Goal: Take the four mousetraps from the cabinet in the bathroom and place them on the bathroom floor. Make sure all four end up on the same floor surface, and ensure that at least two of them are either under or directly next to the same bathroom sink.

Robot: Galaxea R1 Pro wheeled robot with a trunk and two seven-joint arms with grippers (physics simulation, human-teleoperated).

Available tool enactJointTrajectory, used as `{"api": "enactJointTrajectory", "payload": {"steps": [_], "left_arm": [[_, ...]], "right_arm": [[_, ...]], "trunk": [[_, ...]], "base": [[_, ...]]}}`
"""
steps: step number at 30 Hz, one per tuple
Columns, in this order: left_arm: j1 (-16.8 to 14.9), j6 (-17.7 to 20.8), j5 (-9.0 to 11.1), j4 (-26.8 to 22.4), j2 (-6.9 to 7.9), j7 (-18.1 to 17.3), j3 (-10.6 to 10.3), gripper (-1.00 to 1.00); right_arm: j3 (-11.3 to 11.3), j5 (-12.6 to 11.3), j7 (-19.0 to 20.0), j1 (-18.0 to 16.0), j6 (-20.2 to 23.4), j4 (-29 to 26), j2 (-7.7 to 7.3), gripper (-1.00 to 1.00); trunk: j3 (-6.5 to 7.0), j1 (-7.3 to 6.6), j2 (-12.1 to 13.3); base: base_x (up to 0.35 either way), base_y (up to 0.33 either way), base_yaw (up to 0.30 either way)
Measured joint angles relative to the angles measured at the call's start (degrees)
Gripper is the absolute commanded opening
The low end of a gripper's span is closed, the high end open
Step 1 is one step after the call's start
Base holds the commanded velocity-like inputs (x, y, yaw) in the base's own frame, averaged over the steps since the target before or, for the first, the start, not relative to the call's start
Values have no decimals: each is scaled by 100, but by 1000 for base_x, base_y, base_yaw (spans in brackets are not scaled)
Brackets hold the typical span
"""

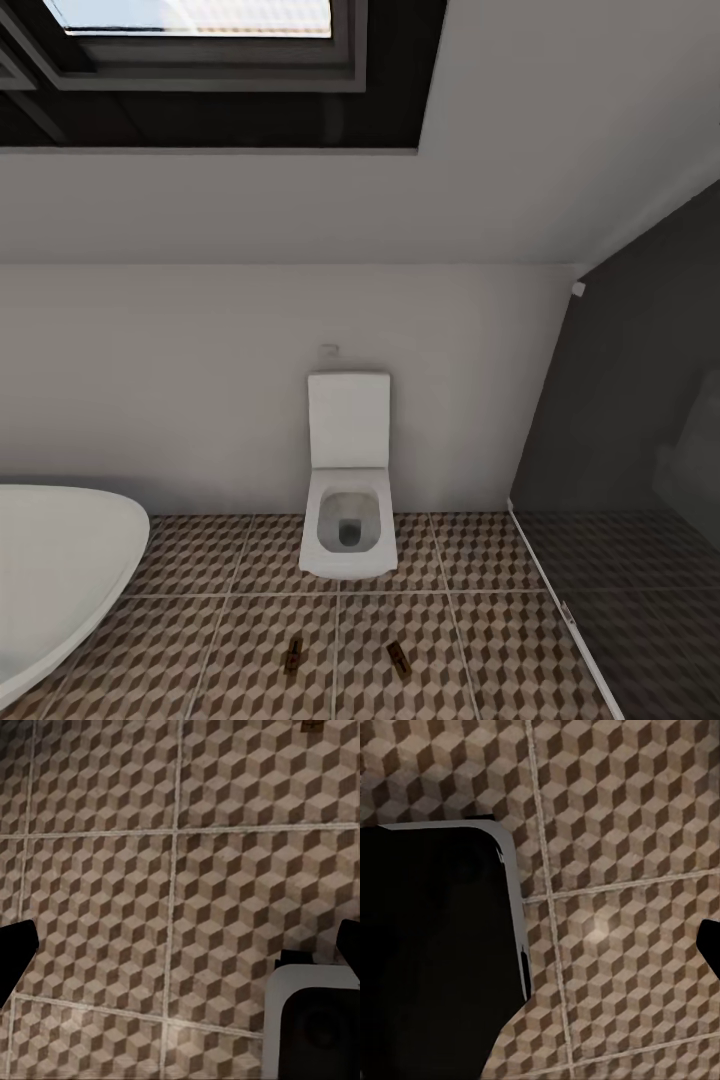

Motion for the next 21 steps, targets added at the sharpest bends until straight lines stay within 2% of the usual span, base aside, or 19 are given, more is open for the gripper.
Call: {"api": "enactJointTrajectory", "payload": {"steps": [6,21], "left_arm": [[0,178,-11,-6,12,-29,-7,100],[6,215,-20,-17,11,-36,-13,100]], "right_arm": [[-2,-4,5,2,-18,-53,17,100],[-7,-10,26,10,-71,-280,84,100]], "trunk": [[0,0,0],[0,0,0]], "base": [[0,0,0],[0,0,0]]}}
